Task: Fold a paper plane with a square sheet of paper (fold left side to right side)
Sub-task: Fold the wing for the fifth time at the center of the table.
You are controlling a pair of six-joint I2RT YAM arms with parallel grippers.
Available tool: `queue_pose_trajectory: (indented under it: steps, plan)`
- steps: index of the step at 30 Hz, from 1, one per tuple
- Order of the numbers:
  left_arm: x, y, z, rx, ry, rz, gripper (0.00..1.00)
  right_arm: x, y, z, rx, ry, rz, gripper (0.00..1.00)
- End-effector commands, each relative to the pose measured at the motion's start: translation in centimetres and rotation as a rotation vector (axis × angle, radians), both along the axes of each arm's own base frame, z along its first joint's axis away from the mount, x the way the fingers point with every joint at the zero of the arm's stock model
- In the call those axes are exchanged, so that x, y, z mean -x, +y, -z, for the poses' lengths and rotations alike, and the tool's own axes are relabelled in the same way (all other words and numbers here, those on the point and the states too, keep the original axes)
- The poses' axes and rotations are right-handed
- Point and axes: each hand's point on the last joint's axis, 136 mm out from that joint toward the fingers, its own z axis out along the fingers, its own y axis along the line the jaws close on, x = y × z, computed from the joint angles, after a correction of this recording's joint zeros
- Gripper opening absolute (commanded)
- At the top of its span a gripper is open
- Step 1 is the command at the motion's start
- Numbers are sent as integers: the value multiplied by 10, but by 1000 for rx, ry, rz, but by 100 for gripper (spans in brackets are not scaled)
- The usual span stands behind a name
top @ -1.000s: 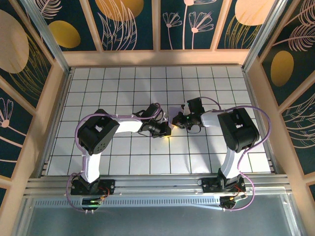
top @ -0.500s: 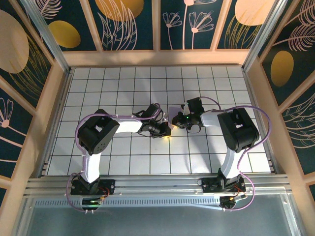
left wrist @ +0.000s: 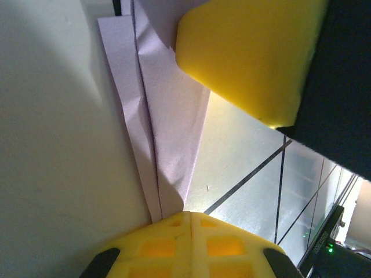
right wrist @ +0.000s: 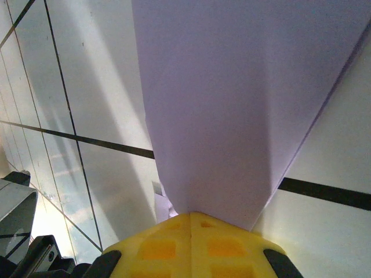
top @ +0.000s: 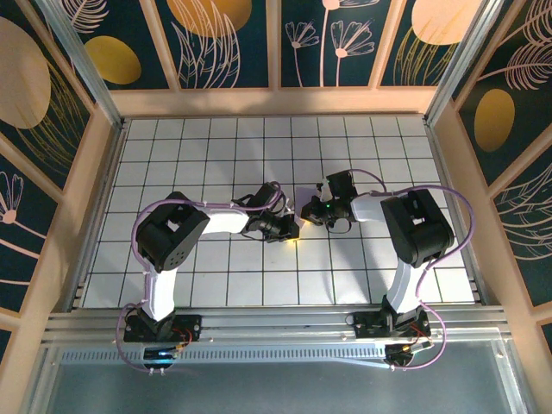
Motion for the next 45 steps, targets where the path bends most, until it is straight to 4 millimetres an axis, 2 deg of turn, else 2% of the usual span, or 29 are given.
queue_pose_trajectory:
  steps: [1, 9, 10, 18, 24, 26, 35, 45]
  plan:
    - [9, 16, 8, -54, 11, 4, 2, 30, -17, 44, 143, 129, -8, 0]
    - [19, 24, 7, -59, -4, 27, 2, 30, -18, 43, 147, 128, -11, 0]
    - [25, 30, 12, -67, 10, 22, 2, 30, -18, 43, 148, 130, -11, 0]
    - [1, 28, -25, 1, -66, -41, 3, 30, -17, 42, 147, 126, -12, 0]
    - [3, 17, -30, 55, -56, -6, 2, 30, -15, 41, 146, 123, -14, 0]
    - [-2, 8, -37, 84, -67, 10, 2, 29, -15, 41, 146, 123, -14, 0]
    - [-13, -10, -32, 96, -71, 36, 2, 31, -14, 44, 150, 133, -17, 0]
    - [-25, -9, -10, 37, -81, 10, 2, 30, -13, 42, 157, 129, -23, 0]
